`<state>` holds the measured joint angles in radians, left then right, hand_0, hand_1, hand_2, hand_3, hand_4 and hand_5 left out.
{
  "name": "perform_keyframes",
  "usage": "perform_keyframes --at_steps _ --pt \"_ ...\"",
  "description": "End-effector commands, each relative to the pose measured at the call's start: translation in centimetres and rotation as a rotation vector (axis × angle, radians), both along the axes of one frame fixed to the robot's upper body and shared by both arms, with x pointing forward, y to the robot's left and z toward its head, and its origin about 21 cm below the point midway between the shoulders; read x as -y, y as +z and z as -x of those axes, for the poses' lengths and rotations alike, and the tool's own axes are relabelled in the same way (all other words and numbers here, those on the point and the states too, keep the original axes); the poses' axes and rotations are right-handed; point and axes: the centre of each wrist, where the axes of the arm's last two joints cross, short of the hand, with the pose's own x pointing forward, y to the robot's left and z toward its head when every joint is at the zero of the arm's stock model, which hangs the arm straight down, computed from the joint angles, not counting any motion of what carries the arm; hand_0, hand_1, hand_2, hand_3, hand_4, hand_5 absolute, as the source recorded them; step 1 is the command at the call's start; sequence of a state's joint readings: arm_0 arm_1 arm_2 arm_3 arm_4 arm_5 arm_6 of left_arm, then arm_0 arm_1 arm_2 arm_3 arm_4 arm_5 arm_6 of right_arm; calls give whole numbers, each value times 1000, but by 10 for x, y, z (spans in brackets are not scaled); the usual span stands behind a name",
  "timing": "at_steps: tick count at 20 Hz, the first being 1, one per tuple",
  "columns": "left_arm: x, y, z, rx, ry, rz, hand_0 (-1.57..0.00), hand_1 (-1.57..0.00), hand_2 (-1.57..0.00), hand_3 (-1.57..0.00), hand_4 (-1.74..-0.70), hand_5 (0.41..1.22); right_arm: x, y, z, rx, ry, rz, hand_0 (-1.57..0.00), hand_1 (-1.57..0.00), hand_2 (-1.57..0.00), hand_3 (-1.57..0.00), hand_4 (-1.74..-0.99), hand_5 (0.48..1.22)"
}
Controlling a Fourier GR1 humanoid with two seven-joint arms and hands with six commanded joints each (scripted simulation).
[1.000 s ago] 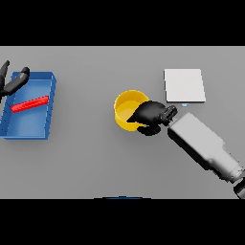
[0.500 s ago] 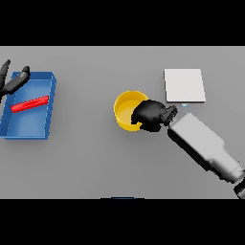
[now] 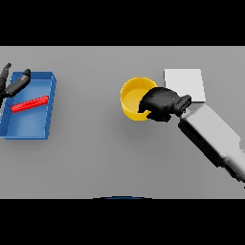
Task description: Pick up the red beaker and tilt it to pour out 1 green nut into yellow bowl. Pick up the yellow bowl and place it on the metallic measuring scale.
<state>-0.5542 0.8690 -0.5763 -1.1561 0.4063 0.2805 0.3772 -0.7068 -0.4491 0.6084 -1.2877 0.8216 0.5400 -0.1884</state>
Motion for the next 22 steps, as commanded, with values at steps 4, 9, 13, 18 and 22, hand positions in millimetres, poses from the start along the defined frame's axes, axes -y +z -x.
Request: perform_keyframes --at_steps 4,9,13,18,22 --pt "-2 9 0 9 -1 -8 1 1 1 1 -716 686 14 13 2 56 -58 -7 -1568 -1568 -1497 -1164 -1740 1220" --pt "-1 10 0 16 -4 -11 1 1 1 1 -725 704 32 23 -2 106 -111 -7 -1566 -1570 -1516 -1149 -1741 1220" --pt "0 11 0 6 7 -4 1 1 1 1 -729 717 49 28 -18 139 -194 -22 -1569 -1571 -1534 -1151 -1741 1221" --pt "1 9 4 -8 14 9 1 1 1 1 -739 734 80 16 -35 168 -279 -12 -1570 -1571 -1546 -1146 -1741 1221" --pt "0 8 4 -30 24 -13 1 1 1 1 -722 732 96 6 -48 161 -350 -14 -1571 -1571 -1519 -1156 -1741 1221"
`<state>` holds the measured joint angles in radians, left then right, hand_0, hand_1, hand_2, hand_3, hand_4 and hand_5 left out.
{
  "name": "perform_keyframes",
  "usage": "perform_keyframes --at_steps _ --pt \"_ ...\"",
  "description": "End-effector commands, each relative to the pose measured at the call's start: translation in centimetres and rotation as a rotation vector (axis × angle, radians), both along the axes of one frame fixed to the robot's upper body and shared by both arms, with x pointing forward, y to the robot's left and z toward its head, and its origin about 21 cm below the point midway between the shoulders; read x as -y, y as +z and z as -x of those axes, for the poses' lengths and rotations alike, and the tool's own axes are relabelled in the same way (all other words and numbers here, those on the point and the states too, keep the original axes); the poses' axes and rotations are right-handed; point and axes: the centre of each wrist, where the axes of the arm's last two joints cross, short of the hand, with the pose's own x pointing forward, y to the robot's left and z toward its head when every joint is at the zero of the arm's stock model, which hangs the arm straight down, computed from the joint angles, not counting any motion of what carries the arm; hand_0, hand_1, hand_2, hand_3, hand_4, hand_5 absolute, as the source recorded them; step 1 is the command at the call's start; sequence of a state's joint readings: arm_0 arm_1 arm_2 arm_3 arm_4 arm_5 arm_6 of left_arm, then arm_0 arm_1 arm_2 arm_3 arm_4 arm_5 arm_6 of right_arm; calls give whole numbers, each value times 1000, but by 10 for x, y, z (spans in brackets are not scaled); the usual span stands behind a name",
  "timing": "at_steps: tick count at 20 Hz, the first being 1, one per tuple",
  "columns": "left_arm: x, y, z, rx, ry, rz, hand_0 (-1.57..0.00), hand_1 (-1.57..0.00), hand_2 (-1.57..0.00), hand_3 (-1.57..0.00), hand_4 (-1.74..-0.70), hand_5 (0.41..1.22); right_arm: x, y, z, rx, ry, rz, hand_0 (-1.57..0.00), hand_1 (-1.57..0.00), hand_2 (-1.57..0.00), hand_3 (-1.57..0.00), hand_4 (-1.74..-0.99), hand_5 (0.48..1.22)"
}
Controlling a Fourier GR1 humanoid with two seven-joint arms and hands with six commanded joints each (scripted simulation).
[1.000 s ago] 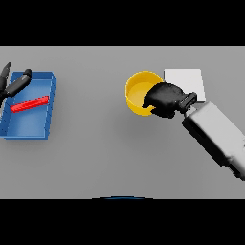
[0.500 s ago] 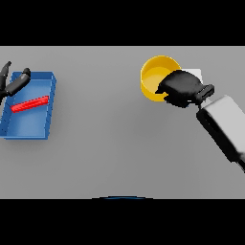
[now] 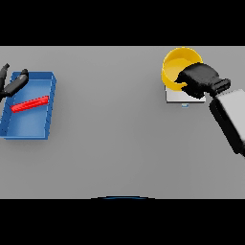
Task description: Pick up the red beaker and tilt it to pour out 1 green nut into yellow bowl. Pick up the yellow bowl and place it on the metallic measuring scale.
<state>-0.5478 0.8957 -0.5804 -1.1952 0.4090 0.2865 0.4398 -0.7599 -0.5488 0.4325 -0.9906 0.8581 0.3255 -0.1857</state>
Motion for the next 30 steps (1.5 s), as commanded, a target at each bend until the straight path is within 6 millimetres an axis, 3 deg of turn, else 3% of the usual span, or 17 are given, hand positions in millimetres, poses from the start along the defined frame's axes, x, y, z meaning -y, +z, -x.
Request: perform_keyframes --at_steps 1,5,9,13,15,16,17,19,22,26,30 --pt "2 2 -1 0 0 3 1 1 1 1 -719 725 5 -4 -3 0 -12 -5 -1571 -1571 -1500 -1169 -1741 1221" --pt "2 6 -1 16 2 4 1 1 1 1 -726 713 19 -24 -9 -26 -81 -10 -1571 -1571 -1451 -1295 -1741 1221" --pt "1 0 2 9 2 -4 1 1 1 1 -726 710 26 -29 -15 -63 -105 -43 -1562 -1571 -1405 -1374 -1741 1221" --pt "2 0 1 5 3 -3 1 1 1 1 -727 712 23 -38 -17 -99 -140 -43 -1417 -1571 -1363 -1487 -1741 1221" --pt "4 1 1 9 -2 -5 1 1 1 1 -727 715 25 -37 -15 -120 -130 -50 -1397 -1571 -1385 -1363 -1741 1221" --pt "4 2 0 7 -1 0 1 1 1 1 -729 717 26 -37 -15 -125 -140 -56 -1332 -1459 -1423 -1198 -1741 1221" --pt "4 3 0 4 -7 7 1 1 1 1 -730 720 27 -37 -16 -130 -138 -64 -1128 -1322 -1330 -1057 -1701 1221" --pt "2 2 -1 2 -6 5 1 1 1 1 -733 728 25 -34 -16 -137 -154 -76 -721 -980 -1042 -833 -1619 1072" --pt "4 -1 -2 5 -10 15 1 1 1 1 -727 717 30 -32 -16 -161 -174 -53 -369 -582 -693 -613 -1539 933" --pt "1 -1 -3 8 -2 3 1 1 1 1 -722 703 32 -35 -17 -151 -128 -20 -150 -243 -375 -449 -1469 842" --pt "1 -2 -2 5 -7 13 1 1 1 1 -719 696 34 -35 -16 -175 -161 -13 -61 -99 -161 -323 -1422 785"
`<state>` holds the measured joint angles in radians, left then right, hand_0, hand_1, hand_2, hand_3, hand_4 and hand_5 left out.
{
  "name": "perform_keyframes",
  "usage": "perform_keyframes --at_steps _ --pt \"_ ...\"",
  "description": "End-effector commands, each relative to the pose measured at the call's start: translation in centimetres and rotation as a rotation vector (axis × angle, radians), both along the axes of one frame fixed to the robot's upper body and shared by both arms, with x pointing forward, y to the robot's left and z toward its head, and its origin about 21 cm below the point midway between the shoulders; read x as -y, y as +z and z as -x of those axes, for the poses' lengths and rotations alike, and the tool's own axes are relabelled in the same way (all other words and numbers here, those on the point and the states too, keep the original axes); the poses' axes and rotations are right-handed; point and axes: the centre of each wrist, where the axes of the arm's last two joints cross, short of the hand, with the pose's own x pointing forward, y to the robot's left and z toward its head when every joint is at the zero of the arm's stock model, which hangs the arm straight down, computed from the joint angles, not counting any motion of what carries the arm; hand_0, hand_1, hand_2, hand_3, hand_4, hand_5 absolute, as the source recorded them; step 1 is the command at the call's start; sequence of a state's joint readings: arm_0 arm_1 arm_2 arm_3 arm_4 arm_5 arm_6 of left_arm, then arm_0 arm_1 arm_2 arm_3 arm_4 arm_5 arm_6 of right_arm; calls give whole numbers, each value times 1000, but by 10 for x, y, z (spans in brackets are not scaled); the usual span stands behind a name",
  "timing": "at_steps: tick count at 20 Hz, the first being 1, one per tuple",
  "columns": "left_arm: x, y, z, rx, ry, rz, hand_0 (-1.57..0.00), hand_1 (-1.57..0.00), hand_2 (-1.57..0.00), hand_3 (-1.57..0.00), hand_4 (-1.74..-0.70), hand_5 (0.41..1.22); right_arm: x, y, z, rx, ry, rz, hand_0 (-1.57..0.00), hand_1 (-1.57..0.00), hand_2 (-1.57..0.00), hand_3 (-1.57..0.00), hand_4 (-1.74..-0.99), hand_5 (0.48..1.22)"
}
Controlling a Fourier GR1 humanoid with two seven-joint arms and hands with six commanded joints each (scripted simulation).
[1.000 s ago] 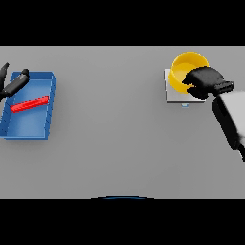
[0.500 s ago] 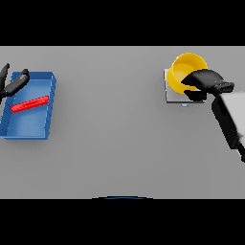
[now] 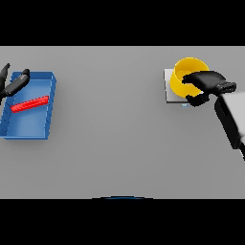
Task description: Pick up the red beaker and tilt it to pour out 1 green nut into yellow bowl. Pick up the yellow bowl and place it on the metallic measuring scale.
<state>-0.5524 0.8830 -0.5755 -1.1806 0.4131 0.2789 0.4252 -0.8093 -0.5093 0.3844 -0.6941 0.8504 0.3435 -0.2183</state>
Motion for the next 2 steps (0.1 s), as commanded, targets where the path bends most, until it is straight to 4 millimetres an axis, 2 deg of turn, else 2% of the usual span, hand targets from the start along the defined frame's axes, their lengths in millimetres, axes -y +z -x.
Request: perform_keyframes --at_steps 1,2 --pt "3 3 -1 7 -1 -4 1 1 1 1 -720 694 -3 -1 0 -8 -7 2 -49 -79 -129 -297 -1412 771" --pt "3 6 -3 12 -1 -6 1 1 1 1 -720 693 -3 -2 0 -15 -14 7 -39 -63 -103 -272 -1410 759"
